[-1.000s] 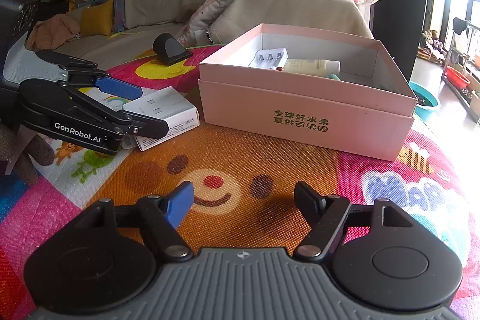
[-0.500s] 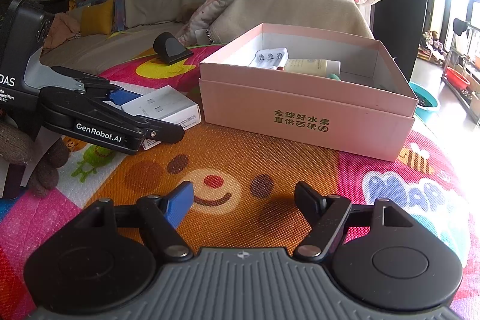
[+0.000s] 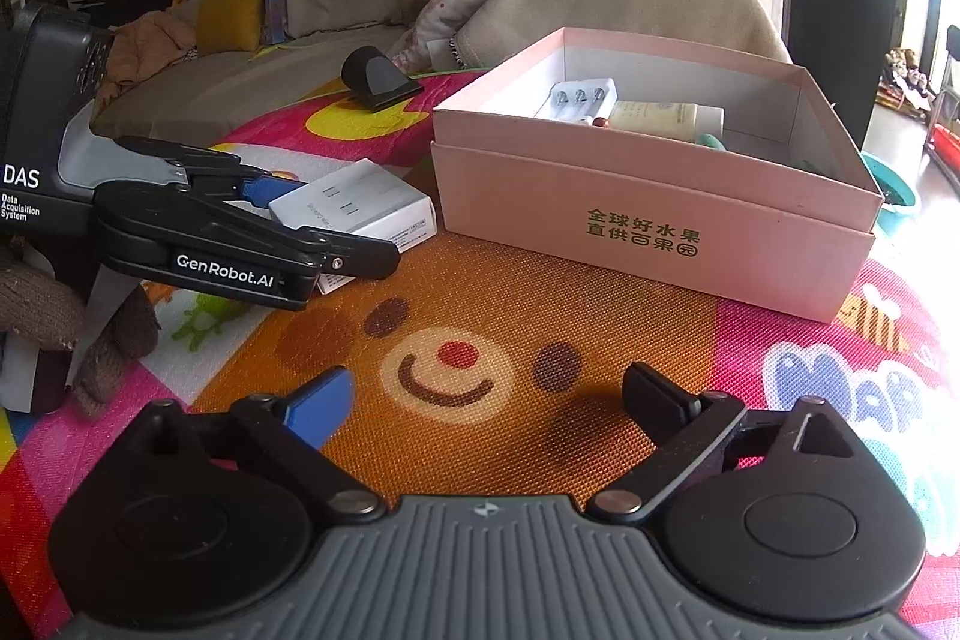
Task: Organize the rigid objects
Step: 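Lift the small white box off the mat with the left gripper, then grasp the black plastic stand with the right gripper while the left gripper holds the white box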
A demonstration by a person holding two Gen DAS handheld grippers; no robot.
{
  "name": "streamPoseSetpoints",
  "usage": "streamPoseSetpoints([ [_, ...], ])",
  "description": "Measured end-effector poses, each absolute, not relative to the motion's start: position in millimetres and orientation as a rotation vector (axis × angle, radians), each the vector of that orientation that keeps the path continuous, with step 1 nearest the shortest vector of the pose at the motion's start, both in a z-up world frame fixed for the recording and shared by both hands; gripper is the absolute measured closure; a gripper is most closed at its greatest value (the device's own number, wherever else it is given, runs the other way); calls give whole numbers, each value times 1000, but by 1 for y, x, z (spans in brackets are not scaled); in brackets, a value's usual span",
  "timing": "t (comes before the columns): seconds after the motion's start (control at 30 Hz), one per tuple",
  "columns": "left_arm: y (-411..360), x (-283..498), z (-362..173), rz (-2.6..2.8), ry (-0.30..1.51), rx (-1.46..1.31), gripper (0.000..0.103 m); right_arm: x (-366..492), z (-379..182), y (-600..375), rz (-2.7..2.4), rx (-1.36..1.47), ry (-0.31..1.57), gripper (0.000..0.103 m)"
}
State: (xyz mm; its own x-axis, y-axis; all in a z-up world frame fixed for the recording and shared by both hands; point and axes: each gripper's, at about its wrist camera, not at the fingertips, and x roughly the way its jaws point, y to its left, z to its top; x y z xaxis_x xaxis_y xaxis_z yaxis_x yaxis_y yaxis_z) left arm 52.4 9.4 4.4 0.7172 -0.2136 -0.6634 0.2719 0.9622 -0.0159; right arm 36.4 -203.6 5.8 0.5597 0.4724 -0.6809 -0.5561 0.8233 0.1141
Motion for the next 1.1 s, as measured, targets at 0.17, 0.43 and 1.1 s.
streamPoseSetpoints([
  [0.17,9,49,3,-253,705,74,29,40,6,-207,637,-98,786,2],
  [0.43,22,42,7,-220,676,-2,29,37,5,-200,643,-165,785,0],
  [1.1,150,-32,29,34,419,-320,29,88,134,-85,619,-233,550,12],
])
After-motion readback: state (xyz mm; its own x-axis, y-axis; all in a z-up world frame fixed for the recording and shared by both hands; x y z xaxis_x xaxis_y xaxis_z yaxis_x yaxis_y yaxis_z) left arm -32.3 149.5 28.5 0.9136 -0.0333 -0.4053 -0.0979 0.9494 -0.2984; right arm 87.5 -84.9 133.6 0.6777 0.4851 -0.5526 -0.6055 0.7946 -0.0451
